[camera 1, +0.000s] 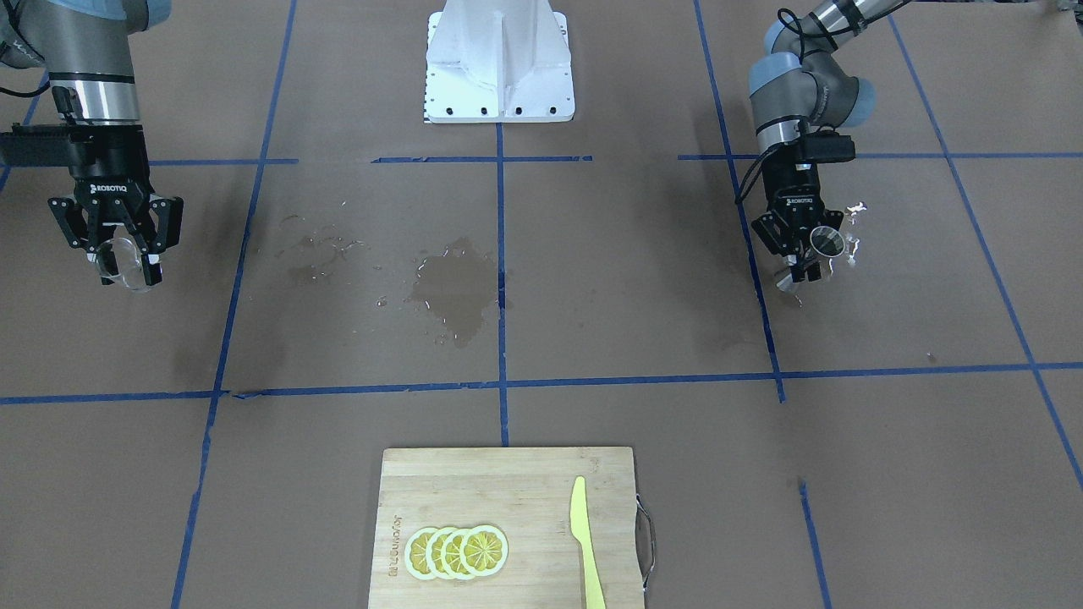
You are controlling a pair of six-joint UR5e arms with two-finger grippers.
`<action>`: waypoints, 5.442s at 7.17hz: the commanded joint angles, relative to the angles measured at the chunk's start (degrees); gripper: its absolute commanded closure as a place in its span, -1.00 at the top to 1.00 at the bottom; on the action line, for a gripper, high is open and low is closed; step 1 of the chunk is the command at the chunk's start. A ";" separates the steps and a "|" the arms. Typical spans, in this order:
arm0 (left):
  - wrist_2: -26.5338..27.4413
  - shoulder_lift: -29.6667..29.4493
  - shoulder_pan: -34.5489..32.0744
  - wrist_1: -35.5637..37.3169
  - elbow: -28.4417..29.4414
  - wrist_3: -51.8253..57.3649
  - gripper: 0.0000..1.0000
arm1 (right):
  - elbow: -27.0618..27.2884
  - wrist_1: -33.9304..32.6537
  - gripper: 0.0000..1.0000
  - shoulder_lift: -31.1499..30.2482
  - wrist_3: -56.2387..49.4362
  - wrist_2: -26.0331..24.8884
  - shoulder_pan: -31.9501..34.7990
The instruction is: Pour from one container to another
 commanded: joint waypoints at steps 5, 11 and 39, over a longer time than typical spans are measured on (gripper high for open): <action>0.16 -0.60 1.25 0.31 0.77 0.39 -0.72 | -0.14 1.93 -1.00 -1.16 0.27 -0.30 -0.03; -0.01 -0.60 1.25 0.31 0.42 2.50 0.30 | -0.14 1.93 -1.00 -1.25 0.27 -0.48 -0.03; -65.30 23.05 -15.25 1.80 -35.09 27.37 1.00 | -16.84 9.14 0.42 2.88 9.68 -26.05 -19.20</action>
